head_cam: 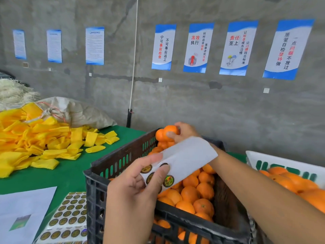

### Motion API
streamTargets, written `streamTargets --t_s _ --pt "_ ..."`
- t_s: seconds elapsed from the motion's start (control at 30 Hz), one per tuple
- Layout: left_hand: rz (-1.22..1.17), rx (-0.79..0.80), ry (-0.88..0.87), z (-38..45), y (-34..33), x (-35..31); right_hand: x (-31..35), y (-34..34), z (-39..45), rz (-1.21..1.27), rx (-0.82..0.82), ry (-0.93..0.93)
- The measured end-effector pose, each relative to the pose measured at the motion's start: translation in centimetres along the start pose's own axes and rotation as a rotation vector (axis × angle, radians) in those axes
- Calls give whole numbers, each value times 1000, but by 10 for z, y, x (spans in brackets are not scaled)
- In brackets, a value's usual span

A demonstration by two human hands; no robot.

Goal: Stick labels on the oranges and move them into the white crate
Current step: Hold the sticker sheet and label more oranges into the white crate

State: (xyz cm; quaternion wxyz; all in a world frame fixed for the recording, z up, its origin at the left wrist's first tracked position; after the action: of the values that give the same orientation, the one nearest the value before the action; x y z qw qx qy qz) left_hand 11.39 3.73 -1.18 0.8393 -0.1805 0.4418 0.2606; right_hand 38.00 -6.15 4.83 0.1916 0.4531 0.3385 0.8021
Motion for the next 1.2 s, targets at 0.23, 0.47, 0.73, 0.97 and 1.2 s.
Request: streamTargets --t_s 0.23,0.47,0.73,0.97,1.2 --pt "-129 182 94 -8 -21 -4 -12 85 -107 618 -277 -35" --pt "-6 215 -32 -22 -33 -27 -5 108 -242 802 -570 98" --pt "-4 239 -92 -45 -65 -44 -29 109 -330 970 -868 58" --pt "99 229 -172 -53 -83 -47 -35 98 -324 1106 -827 42" --pt "170 208 -153 -56 -88 -45 -42 108 -320 1717 -762 -71"
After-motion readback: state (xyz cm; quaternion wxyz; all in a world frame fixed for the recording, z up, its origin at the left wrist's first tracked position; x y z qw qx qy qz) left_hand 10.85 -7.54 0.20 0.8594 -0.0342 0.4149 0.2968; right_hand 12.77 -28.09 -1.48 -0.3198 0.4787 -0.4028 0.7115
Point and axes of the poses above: each hand's wrist, its own z-axis towards the middle knuckle, its own y-axis out of the back of the hand, x = y × z, the point moved 5 cm from there along z, towards the middle knuckle, and after that the axes turned 8 degrees about z, right-handed, at the moved point
